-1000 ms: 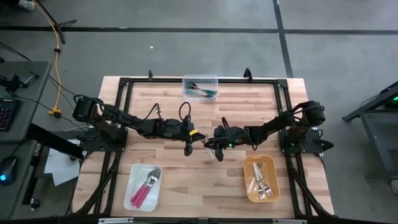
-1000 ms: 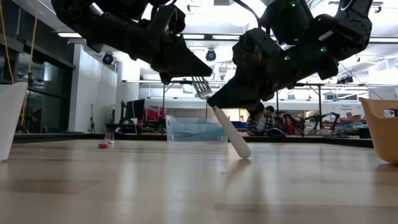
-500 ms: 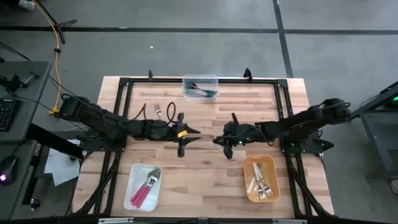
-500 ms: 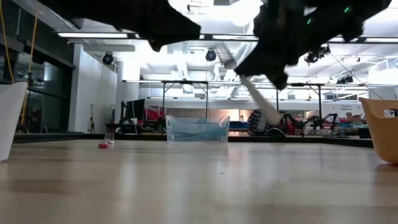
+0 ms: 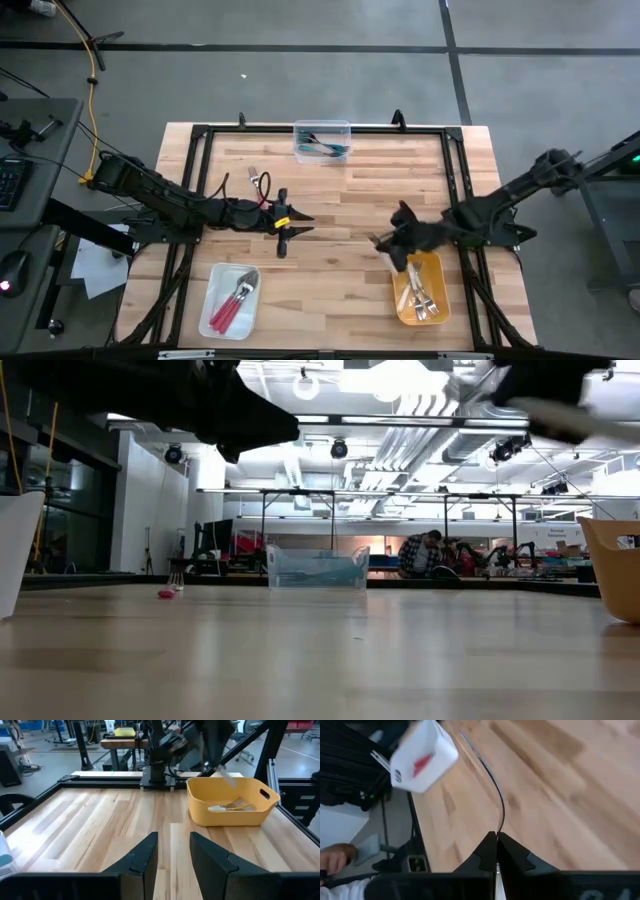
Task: Sort silverware by color (type)
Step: Put the white fork into the yellow bin, then put the red fork into the white bin
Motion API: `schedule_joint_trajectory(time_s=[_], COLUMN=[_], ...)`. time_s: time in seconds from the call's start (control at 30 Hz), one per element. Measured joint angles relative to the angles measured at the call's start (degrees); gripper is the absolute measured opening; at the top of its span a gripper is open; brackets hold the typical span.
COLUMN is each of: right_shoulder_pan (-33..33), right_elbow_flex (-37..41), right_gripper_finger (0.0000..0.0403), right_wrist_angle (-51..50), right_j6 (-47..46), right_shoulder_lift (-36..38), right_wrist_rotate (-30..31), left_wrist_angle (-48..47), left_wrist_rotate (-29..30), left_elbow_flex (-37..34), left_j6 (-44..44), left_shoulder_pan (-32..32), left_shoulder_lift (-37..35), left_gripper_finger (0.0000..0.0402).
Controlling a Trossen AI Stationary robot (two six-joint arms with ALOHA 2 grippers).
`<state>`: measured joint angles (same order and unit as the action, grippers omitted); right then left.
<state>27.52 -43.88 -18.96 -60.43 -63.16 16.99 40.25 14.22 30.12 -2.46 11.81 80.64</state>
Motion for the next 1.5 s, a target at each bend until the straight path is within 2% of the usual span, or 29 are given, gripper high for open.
schedule_joint_trajectory(time_s=[0.17,0.27,0.4,0.6,0.8,0.97,1.2,1.33,1.43,1.5], right_shoulder_pan=[9.6,14.3,19.1,21.3,20.0,18.9,17.0,15.9,15.2,15.2], right_elbow_flex=[-4.1,-4.0,-3.9,-3.9,-3.9,-3.9,-3.9,-5.3,-8.7,-10.8], right_gripper_finger=[0.0002,0.0002,0.0002,0.0002,0.0002,0.0010,0.0082,0.0111,0.0103,0.0085], right_wrist_angle=[-13.7,-20.2,-23.7,-25.1,-26.1,-25.6,-26.1,-28.6,-32.8,-35.1], right_j6=[-16.8,-27.8,-37.7,-43.1,-44.0,-40.2,-34.9,-29.4,-23.6,-18.4], right_shoulder_lift=[-0.8,-2.8,-6.8,-12.1,-16.9,-18.9,-19.2,-18.7,-18.5,-18.5], right_wrist_rotate=[7.5,8.5,6.5,0.6,-5.0,-8.0,-8.1,-10.0,-8.5,-3.9], left_wrist_angle=[-0.1,-0.4,-0.5,-0.5,-0.6,-1.4,-4.5,-10.2,-17.0,-21.6], left_wrist_rotate=[-0.1,-0.1,-0.1,-0.1,-1.4,-2.0,-2.2,-2.3,-2.3,-2.2], left_elbow_flex=[0.0,0.0,0.0,0.0,0.0,0.0,0.0,0.0,0.0,0.1], left_j6=[-0.1,-0.4,-0.4,-0.5,-0.9,-3.1,-5.0,-7.9,-9.7,-11.1], left_shoulder_pan=[0.0,0.0,0.0,0.0,0.0,0.4,0.0,-1.5,-3.6,-5.6], left_shoulder_lift=[0.0,0.0,0.0,0.0,0.0,0.0,0.0,-2.5,-6.3,-9.3], left_gripper_finger=[0.0106,0.0106,0.0106,0.0106,0.0106,0.0106,0.0106,0.0101,0.0087,0.0074])
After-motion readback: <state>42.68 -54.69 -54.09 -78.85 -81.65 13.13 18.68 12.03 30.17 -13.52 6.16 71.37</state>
